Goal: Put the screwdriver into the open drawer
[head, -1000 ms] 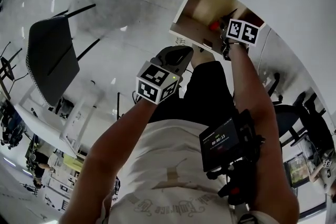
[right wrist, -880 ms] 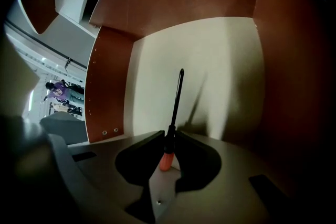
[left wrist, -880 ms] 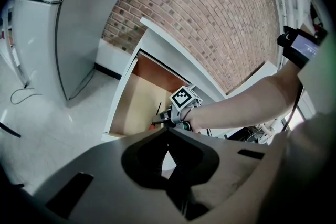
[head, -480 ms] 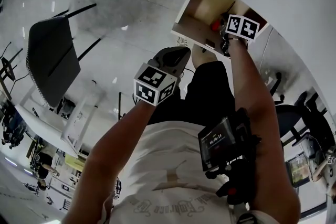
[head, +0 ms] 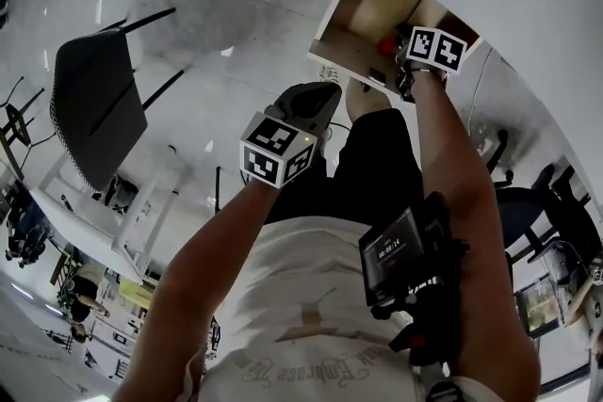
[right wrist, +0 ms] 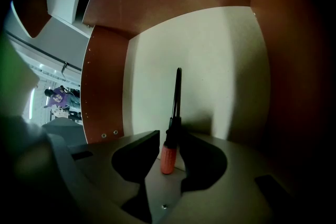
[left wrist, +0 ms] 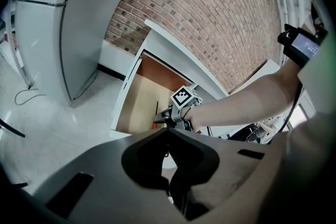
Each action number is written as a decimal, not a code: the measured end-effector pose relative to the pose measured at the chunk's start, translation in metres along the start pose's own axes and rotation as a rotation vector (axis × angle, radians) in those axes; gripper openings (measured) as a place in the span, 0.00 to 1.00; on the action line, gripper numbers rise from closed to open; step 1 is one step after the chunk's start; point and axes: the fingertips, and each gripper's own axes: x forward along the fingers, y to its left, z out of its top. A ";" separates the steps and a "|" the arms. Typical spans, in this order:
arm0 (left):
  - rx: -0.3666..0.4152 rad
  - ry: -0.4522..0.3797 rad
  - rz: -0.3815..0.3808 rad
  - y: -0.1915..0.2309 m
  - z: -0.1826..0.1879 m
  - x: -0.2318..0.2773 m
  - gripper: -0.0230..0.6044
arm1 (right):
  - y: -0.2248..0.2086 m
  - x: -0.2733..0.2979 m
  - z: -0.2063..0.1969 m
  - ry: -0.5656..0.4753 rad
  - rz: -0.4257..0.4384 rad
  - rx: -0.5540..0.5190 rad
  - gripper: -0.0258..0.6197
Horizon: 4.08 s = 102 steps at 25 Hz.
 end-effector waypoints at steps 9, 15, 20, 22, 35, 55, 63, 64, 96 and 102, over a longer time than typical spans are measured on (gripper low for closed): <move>0.035 -0.005 -0.011 -0.015 0.004 -0.007 0.07 | 0.008 -0.028 0.002 -0.040 0.026 0.024 0.23; 0.061 -0.012 -0.021 -0.028 0.011 -0.020 0.07 | 0.015 -0.058 -0.003 -0.084 0.030 0.031 0.17; 0.075 -0.015 -0.030 -0.034 0.018 -0.031 0.07 | 0.028 -0.090 0.001 -0.146 0.076 0.054 0.13; 0.083 -0.018 -0.034 -0.036 0.021 -0.035 0.07 | 0.032 -0.102 0.003 -0.171 0.091 0.061 0.12; 0.148 -0.023 -0.073 -0.057 0.045 -0.060 0.07 | 0.049 -0.167 -0.003 -0.301 0.124 0.102 0.09; 0.187 -0.091 -0.073 -0.079 0.076 -0.100 0.07 | 0.086 -0.266 -0.022 -0.471 0.192 0.035 0.09; 0.203 -0.123 -0.085 -0.100 0.093 -0.104 0.07 | 0.086 -0.301 -0.025 -0.529 0.207 0.022 0.08; 0.208 -0.128 -0.088 -0.104 0.096 -0.104 0.07 | 0.086 -0.306 -0.024 -0.540 0.209 0.018 0.08; 0.393 -0.223 -0.208 -0.168 0.160 -0.128 0.07 | 0.150 -0.428 -0.008 -0.757 0.251 -0.237 0.08; 0.444 -0.236 -0.255 -0.193 0.163 -0.136 0.07 | 0.157 -0.448 -0.016 -0.804 0.265 -0.264 0.08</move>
